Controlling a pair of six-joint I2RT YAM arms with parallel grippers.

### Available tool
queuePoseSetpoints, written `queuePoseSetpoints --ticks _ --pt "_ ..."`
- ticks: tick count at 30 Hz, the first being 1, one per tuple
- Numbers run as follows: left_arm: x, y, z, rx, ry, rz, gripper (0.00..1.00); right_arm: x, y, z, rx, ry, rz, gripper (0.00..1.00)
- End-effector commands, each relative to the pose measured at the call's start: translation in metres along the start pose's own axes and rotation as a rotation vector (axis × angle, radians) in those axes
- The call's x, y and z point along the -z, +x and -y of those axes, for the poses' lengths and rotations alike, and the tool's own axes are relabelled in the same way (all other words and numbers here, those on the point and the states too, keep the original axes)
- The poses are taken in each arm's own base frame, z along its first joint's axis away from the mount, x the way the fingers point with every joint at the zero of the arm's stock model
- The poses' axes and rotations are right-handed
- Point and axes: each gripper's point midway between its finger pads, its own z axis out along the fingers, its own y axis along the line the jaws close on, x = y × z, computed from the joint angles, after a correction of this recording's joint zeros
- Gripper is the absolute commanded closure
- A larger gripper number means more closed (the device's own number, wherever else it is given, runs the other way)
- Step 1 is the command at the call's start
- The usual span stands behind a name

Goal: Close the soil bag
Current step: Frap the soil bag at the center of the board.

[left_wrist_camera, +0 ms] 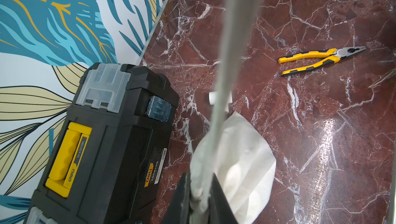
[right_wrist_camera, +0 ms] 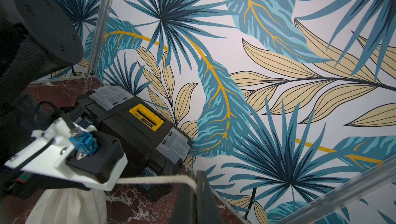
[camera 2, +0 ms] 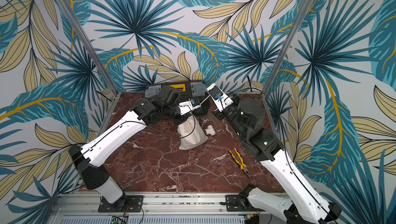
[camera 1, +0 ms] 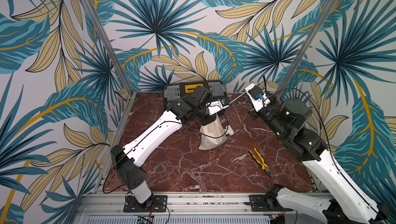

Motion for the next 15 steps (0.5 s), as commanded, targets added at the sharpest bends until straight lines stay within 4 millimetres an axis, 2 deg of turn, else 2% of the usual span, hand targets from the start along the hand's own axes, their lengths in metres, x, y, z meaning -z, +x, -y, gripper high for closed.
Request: queuePoseSetpoints --ticks 1,7,15 --pt "-0.0175 0.0836 0.0093 0.022 0.036 -0.331 0.81 0.0689 -0.0851 0.0892 -0.129 0.285 0.313 1.0" --pt "-0.0191 0.0847 0.0088 0.029 0.034 -0.331 0.82 0.0665 -0.0829 0.0879 -0.13 0.283 0.304 1.0" --pt "-0.0167 0.0861 0.0077 0.042 0.035 -0.323 0.89 0.0593 -0.0753 0.0831 -0.132 0.277 0.282 1.0"
